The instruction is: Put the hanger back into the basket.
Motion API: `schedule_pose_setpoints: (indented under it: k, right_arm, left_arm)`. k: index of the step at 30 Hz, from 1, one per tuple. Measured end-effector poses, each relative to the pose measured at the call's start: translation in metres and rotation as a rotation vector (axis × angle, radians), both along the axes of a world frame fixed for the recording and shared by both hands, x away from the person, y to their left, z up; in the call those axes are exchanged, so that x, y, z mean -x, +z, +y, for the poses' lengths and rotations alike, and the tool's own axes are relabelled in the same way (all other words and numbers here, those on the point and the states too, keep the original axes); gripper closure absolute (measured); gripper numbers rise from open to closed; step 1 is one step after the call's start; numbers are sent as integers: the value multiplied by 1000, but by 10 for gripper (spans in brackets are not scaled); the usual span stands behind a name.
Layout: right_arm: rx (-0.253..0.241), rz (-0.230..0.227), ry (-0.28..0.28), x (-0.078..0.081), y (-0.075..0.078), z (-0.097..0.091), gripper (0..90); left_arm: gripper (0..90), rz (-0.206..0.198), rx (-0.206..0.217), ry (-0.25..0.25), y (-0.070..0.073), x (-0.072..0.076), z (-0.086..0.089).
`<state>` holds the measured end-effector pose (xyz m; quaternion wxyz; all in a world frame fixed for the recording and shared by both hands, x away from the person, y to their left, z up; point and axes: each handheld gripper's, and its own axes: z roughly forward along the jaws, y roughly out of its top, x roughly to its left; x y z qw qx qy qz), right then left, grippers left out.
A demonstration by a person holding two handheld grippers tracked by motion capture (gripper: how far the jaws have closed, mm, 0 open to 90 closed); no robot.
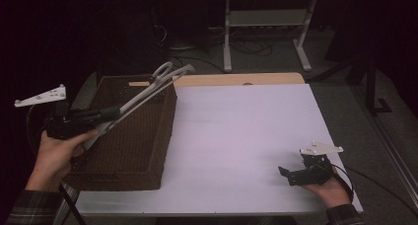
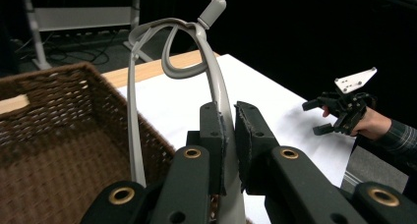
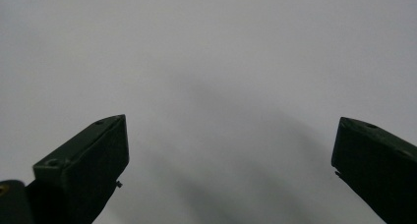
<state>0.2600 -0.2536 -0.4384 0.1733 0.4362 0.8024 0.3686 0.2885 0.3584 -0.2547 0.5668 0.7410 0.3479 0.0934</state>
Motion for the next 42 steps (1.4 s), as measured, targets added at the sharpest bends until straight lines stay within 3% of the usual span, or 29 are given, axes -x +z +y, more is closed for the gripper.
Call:
schedule_pose_setpoints:
  k: [17, 26, 42]
  right_arm:
    - [4, -2, -5, -1, 0, -1, 2]
    - [9, 0, -5, -2, -1, 1, 2]
    - [9, 0, -3, -3, -1, 1, 2]
  left_arm:
    - [828, 16, -9, 83, -5, 22, 43]
    - [827, 53, -20, 115, -14, 29, 57]
    - [826, 153, -69, 90, -45, 1, 54]
